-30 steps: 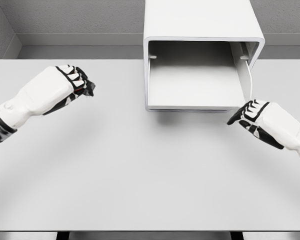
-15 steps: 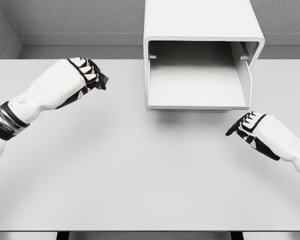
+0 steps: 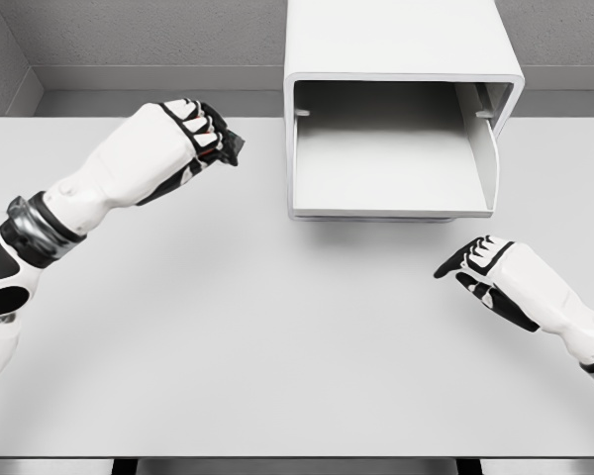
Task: Slide open multi-storey tabletop storage cabinets and put open load switch and slide close multi-storey tabletop storage cabinets
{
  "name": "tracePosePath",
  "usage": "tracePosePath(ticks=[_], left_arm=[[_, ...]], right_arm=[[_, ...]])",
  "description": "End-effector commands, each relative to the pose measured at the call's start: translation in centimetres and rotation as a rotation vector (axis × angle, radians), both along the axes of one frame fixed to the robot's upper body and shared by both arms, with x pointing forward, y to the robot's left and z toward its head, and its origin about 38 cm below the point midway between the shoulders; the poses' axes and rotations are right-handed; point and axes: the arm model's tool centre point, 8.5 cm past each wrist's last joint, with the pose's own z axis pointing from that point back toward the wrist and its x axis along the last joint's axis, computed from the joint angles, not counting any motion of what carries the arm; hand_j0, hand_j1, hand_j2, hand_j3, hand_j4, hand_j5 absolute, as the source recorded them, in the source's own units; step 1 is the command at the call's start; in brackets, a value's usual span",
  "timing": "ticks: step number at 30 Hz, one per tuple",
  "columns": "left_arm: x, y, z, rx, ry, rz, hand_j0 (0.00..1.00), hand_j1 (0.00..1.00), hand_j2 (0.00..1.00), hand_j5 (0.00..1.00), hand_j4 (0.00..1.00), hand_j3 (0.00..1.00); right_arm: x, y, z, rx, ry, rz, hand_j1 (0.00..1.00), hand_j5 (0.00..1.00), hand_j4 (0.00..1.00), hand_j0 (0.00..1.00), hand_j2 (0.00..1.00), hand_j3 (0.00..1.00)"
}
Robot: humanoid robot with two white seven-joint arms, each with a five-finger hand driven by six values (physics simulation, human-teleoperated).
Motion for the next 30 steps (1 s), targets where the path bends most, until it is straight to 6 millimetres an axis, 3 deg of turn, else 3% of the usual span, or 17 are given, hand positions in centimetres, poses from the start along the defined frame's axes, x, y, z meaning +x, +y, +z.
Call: tracePosePath(ticks=[1,9,30], left_arm=[[0.0,-0.5,-0.1,-0.015,0.004,-0.013,0.40,0.40,0.40,0.40,0.40,0.40],[0.2,-1.7,0.6,-0.036,-0.019,-0.027,0.40,0.40,0.40,0.40,0.40,0.40],[0.6,-7.3,1.3,-0.091,-0.047,-0.108,0.40,0.40,0.40,0.40,0.40,0.40]], right_arm=[[0.0,0.1,0.0,0.010,-0.001,-0.002,0.52,0.52,0.52,0.52,0.52,0.52],[0.0,0.1,0.0,0.011,-0.002,-0.002,0.52,0.52,0.52,0.52,0.52,0.52],[-0.1,0.1,-0.1,0.012,0.003,-0.003,0.55,0.55,0.55,0.55,0.55,0.55]])
